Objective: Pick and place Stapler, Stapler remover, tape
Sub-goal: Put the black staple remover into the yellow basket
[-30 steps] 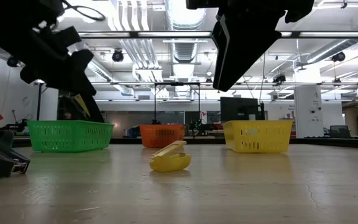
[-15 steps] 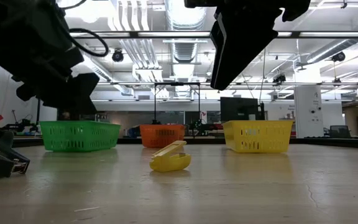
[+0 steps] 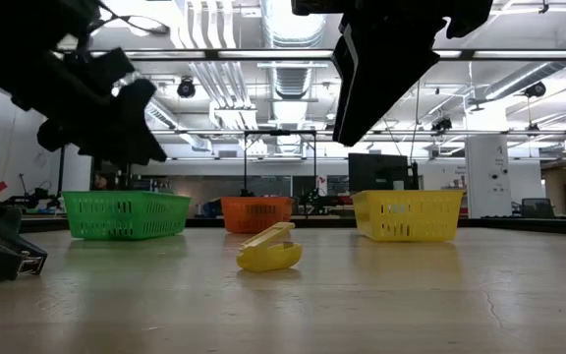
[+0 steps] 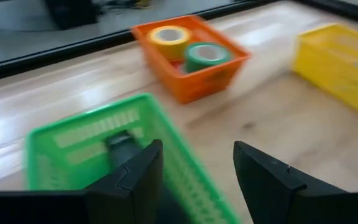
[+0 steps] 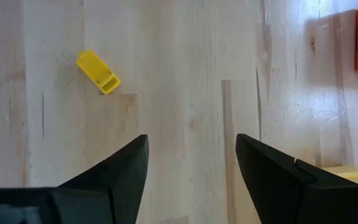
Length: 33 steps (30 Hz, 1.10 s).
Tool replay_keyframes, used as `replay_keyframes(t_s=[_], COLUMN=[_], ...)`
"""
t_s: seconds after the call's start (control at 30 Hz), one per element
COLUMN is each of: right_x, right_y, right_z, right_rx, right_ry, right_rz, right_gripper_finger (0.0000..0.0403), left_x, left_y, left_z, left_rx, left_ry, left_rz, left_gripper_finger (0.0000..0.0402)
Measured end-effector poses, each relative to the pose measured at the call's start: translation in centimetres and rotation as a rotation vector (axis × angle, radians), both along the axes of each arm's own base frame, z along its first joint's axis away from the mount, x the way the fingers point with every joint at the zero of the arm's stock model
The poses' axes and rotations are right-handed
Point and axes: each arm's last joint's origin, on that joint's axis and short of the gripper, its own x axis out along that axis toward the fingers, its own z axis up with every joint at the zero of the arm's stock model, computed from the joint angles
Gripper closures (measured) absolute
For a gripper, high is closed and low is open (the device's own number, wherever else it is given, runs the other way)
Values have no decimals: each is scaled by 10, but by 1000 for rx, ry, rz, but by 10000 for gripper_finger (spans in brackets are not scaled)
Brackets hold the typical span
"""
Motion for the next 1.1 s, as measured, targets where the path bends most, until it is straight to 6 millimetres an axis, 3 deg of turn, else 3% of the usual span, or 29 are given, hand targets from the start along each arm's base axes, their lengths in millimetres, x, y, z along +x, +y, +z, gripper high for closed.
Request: replay_keyframes(t_s=[0.4,0.7,1.1], right_x=[-5,-3,-2], right_y=[0,1,2], right_z=[-11,-10,-10], right_rx=[1,7,13], right_ry=[21,2,-9], right_rz=[-18,-14,-14], right_gripper_finger=[169,164,172], left_x=[2,-8,-23], left_y=[-41,-64,-85], left_z=[11,8,6], left_rx=[-65,-154,-176], left_ry=[-67,60,107], left_rz=[-299,-578,-729], left_gripper_finger=[204,207,210])
